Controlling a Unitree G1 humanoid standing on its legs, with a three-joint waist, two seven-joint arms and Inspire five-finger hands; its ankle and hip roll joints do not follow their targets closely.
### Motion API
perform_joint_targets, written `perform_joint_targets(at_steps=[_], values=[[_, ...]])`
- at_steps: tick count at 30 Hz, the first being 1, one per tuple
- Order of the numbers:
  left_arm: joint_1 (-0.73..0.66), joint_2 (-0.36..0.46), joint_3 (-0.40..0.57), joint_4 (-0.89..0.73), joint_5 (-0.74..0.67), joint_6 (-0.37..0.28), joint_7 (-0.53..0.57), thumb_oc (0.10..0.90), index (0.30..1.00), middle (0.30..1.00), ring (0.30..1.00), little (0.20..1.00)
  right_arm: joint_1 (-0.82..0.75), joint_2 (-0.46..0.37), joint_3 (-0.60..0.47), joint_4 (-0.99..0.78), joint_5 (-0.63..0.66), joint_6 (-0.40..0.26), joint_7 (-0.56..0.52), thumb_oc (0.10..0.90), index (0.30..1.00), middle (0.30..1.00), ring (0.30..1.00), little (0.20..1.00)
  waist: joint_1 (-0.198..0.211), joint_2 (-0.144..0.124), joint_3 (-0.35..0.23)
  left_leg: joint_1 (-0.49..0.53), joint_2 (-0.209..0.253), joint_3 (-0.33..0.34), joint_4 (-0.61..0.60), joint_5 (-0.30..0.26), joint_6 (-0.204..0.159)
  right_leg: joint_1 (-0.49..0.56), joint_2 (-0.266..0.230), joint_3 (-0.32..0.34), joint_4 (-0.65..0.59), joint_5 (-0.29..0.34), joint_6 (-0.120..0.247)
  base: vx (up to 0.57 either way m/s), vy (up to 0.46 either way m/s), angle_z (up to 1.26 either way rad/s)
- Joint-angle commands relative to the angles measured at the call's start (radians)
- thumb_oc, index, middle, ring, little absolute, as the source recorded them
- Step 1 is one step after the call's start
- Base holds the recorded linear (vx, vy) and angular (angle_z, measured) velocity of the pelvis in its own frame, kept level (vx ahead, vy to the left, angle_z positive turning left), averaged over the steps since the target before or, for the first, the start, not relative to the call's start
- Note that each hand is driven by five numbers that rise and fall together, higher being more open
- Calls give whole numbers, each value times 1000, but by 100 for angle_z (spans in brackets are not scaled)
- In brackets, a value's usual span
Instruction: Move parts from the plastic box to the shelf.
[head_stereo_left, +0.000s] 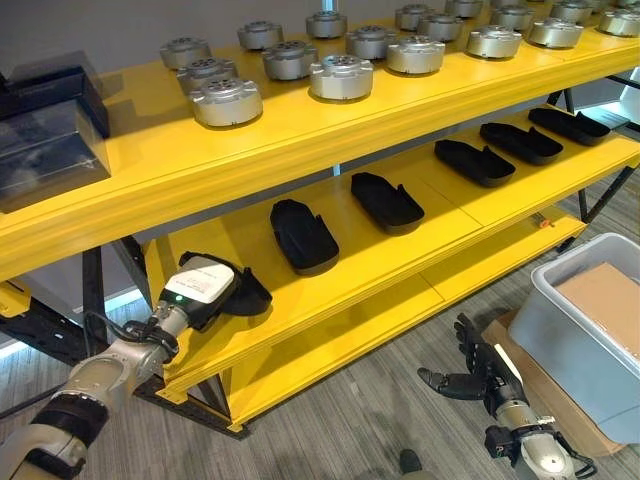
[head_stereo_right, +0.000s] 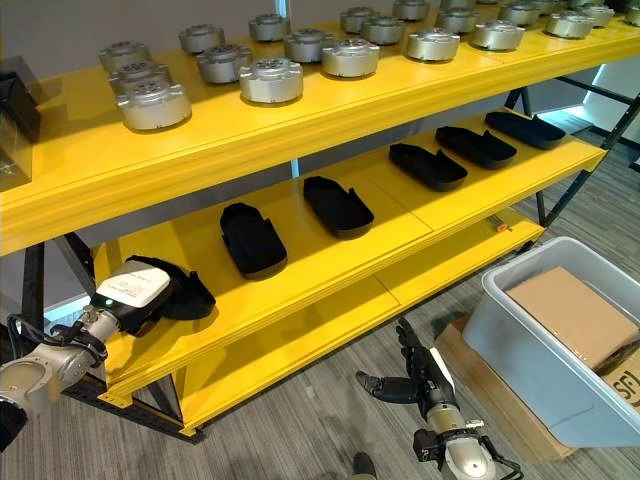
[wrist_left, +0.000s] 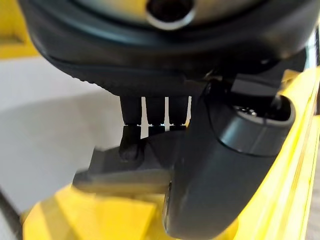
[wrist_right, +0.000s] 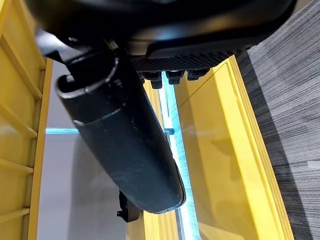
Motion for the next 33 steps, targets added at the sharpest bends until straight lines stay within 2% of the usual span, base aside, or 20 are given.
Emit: perform_joint_targets(at_steps=[1,13,15,16,19,33], values=[[-151,120,89,31,-30,19,37,400,300,300,300,300,-96,-38,-6,-79,2,-135,-2,900,1000,1000,1000,1000,-9,9,-25,54,58,28,21,-36,-6,40,-56,11,94,-109,40,0,0,0],[-113,209,50,115,30,7,2,400,300,300,300,300,-95,-38,8,-85,20,-143,11,900,1000,1000,1000,1000,5,2,-23,62,53,37,14,-43,-4,51,-61,7,75,-98,49,0,0,0],[-118,208,48,140,26,13,1,400,300,300,300,300,-95,-38,9,-85,23,-144,10,900,1000,1000,1000,1000,5,1,-22,61,52,39,14,-43,-3,48,-62,6,74,-95,51,0,0,0],[-98,209,69,77,23,17,-7,400,300,300,300,300,-88,-33,2,-93,21,-143,8,900,1000,1000,1000,1000,9,-1,-20,60,52,38,13,-44,-2,47,-63,5,74,-96,51,0,0,0],[-94,200,107,96,6,33,2,400,300,300,300,300,-81,-36,-6,-94,22,-134,8,900,1000,1000,1000,1000,10,-4,-18,59,51,40,11,-45,-3,47,-65,5,68,-93,53,0,0,0],[-158,135,135,120,-21,99,17,400,300,300,300,300,-43,-33,-29,-103,15,-104,5,900,1000,1000,1000,1000,-3,-11,-7,53,45,52,6,-48,-1,33,-64,12,56,-86,55,2,0,0]])
